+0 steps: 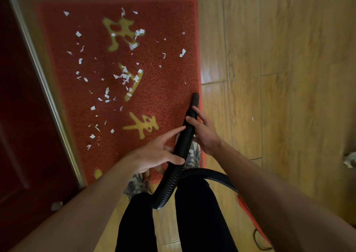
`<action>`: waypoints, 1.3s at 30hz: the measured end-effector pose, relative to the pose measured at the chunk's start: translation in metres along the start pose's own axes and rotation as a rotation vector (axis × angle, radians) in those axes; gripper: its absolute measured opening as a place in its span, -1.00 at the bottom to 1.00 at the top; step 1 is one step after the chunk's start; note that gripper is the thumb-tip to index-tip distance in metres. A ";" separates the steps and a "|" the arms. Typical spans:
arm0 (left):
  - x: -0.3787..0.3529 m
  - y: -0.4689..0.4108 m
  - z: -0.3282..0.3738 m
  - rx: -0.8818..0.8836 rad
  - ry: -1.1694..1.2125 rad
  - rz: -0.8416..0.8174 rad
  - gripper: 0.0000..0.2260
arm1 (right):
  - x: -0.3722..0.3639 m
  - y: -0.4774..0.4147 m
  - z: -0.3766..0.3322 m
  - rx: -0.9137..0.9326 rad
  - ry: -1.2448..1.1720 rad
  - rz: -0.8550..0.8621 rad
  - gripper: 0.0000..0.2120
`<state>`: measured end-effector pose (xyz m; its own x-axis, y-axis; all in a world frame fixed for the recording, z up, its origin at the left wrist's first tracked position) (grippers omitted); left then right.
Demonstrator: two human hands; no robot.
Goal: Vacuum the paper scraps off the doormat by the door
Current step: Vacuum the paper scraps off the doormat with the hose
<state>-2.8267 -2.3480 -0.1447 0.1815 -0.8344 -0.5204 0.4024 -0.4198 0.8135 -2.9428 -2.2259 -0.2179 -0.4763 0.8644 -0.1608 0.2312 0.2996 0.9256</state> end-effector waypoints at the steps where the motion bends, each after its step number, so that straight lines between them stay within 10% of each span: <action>1: -0.001 -0.001 0.002 0.002 0.002 -0.001 -0.15 | 0.002 0.000 -0.002 -0.001 -0.011 -0.005 -0.48; 39: 0.053 0.019 -0.014 -0.208 0.333 0.306 -0.13 | -0.120 -0.050 -0.069 0.011 0.540 -0.346 -0.40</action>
<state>-2.7967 -2.3954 -0.1602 0.5825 -0.7347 -0.3477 0.4501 -0.0646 0.8906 -2.9554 -2.3723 -0.2211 -0.8843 0.3931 -0.2519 -0.0053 0.5311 0.8473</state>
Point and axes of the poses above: each hand's wrist, its own y-axis away from the middle knuckle, its own x-axis out of the back of the hand, z = x × y, the point moved 3 cm from there along -y, towards the middle knuckle, and after that the axes turned 6 degrees about -z, right-handed, at the moved point
